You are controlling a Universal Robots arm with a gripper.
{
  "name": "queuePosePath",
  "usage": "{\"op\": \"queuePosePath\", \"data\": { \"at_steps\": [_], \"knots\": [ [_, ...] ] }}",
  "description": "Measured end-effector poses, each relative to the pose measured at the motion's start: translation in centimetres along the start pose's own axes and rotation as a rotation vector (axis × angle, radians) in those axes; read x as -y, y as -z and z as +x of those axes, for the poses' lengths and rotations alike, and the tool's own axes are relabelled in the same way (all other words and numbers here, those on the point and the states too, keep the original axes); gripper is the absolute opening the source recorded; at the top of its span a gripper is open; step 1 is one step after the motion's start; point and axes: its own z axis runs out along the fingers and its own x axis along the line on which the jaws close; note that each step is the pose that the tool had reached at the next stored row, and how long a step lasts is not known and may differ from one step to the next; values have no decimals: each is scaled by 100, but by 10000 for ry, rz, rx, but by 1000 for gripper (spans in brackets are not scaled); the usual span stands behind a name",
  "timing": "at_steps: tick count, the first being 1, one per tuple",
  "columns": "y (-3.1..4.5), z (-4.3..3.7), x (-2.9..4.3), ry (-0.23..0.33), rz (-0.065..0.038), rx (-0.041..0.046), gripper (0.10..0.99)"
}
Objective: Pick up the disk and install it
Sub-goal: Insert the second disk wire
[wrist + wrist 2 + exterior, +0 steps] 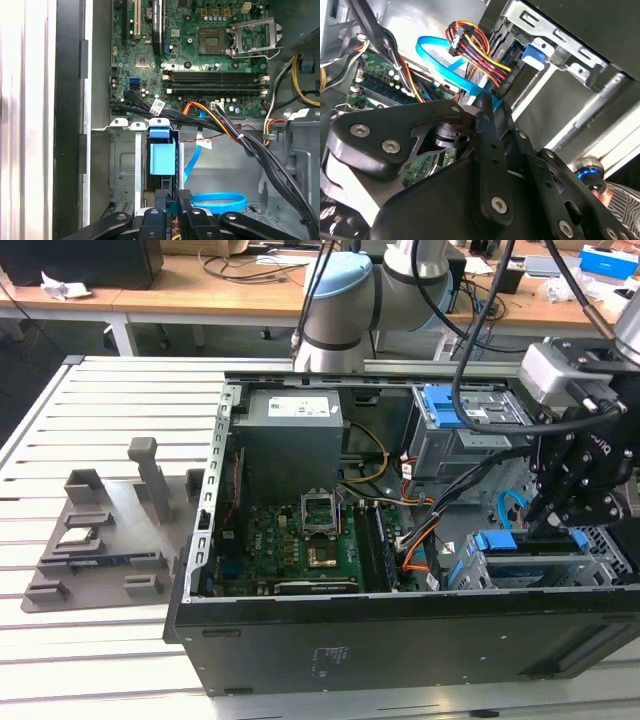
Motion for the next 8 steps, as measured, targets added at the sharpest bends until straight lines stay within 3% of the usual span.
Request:
{"op": "queuePosePath", "data": {
  "at_steps": [4, 6, 8],
  "knots": [
    [157, -25, -7, 7, 0, 0, 220],
    [237, -26, -11, 8, 0, -1, 106],
    [321, -24, -14, 9, 0, -1, 106]
  ]
}}
